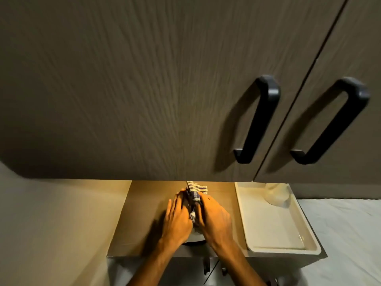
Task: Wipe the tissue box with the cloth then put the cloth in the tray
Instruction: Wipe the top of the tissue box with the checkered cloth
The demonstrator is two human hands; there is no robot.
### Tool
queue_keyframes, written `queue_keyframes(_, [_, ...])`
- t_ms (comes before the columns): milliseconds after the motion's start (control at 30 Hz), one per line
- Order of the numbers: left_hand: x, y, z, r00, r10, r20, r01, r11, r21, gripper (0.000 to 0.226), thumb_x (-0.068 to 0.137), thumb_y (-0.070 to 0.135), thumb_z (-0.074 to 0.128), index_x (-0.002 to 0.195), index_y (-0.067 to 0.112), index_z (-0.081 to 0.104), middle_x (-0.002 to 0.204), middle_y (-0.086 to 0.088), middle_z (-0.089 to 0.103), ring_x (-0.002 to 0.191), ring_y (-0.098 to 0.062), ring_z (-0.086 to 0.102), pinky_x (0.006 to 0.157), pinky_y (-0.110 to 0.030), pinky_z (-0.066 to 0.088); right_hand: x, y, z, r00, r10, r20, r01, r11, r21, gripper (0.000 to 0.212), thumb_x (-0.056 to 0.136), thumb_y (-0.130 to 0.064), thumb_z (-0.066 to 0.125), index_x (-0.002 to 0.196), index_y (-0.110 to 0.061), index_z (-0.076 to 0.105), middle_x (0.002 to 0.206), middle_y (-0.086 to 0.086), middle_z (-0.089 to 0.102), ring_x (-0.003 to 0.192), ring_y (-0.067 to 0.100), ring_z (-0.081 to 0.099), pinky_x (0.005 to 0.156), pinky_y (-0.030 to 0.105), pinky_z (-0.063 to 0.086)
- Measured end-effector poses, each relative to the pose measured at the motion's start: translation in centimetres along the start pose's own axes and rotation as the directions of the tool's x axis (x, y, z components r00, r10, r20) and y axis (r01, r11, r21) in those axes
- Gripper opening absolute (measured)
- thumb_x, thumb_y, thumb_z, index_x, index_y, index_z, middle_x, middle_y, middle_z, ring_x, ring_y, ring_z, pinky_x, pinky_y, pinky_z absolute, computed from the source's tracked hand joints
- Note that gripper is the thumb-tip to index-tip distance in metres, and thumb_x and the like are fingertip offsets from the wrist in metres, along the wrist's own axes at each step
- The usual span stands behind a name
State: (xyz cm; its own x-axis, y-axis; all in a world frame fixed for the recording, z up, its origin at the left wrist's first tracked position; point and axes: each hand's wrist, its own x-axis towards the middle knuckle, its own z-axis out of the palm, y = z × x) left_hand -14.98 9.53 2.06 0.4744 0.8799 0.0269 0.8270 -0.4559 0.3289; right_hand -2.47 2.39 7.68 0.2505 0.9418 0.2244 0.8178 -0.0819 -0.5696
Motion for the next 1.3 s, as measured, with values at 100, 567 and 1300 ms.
queue_keyframes(100, [-0.5,-0.8,0.7,0.997,0.071,-0.044,-0.075,0.992,-0.1,0.067,0.1,0.029,0.048,0.156,0.014,0.015,0.163,-0.011,0.024,0.149,-0.024,0.024,0.124,-0.041,0.019,-0.4,-0.6,2.8,1.0,0.005,-0.013,-0.005,1.0,0.003,0.047,0.102,-0.052,0.031,0.148,-0.043,0.037,0.152,-0.016,0.047,0.138,0.005,0.044,0.11,0.025,0.044])
queue_keyframes(567, [-0.6,-1.2,1.2,0.989,0.113,-0.094,-0.103,0.99,0.1,0.057,0.104,0.031,0.031,0.155,0.008,0.02,0.164,-0.012,0.015,0.152,-0.026,0.013,0.124,-0.051,0.016,-0.8,1.0,4.2,0.99,0.13,0.052,-0.138,0.974,0.179,0.069,0.093,-0.067,0.021,0.155,-0.037,0.021,0.166,-0.012,0.02,0.153,0.007,0.018,0.12,0.027,0.027])
queue_keyframes(1300, [-0.5,-1.2,1.0,0.993,0.059,-0.102,-0.051,0.995,0.081,0.062,0.1,0.036,0.012,0.154,0.007,0.023,0.162,-0.013,0.023,0.151,-0.025,0.02,0.123,-0.05,0.009,2.0,1.5,3.8,0.985,0.026,0.171,-0.011,0.996,-0.09,0.071,0.094,-0.063,0.019,0.158,-0.032,0.012,0.168,-0.006,0.009,0.156,0.017,0.003,0.12,0.035,0.031])
